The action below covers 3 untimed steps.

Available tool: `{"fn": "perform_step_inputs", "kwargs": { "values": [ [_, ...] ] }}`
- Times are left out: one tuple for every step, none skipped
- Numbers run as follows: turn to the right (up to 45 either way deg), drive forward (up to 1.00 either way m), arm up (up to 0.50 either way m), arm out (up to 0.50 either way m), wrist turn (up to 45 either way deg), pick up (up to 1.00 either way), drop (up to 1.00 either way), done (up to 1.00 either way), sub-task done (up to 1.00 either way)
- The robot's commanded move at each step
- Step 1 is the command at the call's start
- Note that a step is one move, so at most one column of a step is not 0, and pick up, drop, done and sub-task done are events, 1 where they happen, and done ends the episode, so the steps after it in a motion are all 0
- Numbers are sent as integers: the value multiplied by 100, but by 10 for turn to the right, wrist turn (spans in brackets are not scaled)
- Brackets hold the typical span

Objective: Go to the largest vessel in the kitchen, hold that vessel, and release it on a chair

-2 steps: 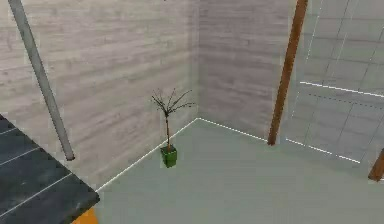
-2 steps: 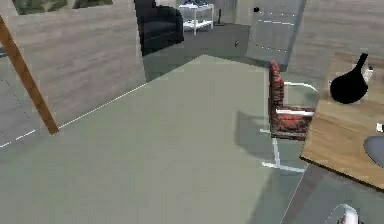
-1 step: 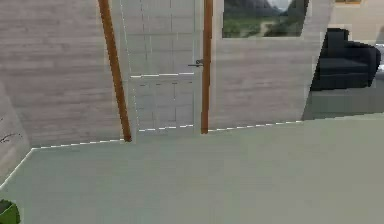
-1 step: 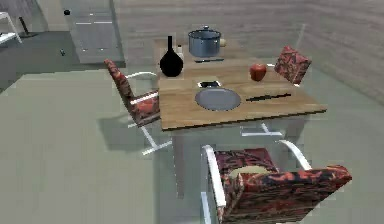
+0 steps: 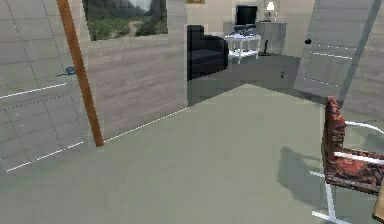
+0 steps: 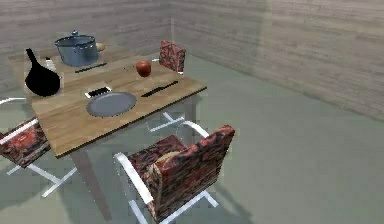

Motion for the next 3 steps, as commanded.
{"fn": "perform_step_inputs", "kwargs": {
  "values": [
    [0, 25, 0, 0, 0, 0, 0, 0, 0],
    [180, 0, 0, 0, 0, 0, 0, 0, 0],
    [0, 20, 0, 0, 0, 0, 0, 0, 0]
  ]
}}
